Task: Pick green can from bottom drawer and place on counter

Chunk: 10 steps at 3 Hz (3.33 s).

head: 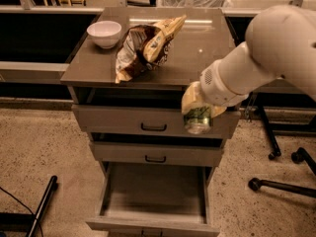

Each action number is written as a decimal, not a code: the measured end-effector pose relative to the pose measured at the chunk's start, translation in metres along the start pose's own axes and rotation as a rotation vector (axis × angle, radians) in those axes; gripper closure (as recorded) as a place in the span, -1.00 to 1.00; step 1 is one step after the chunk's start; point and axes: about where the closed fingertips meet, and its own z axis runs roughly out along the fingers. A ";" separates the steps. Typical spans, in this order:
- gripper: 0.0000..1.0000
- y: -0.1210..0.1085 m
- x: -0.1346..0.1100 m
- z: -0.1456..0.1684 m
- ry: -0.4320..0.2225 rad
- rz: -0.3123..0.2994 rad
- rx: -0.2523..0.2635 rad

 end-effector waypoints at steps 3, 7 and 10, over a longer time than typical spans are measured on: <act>1.00 0.020 0.076 -0.049 0.266 0.072 0.069; 0.00 0.078 0.231 -0.016 0.247 0.461 0.003; -1.00 0.101 0.229 0.033 0.182 0.510 0.003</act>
Offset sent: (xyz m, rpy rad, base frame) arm 0.0261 -0.0199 0.0368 0.0792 -0.1464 -0.0712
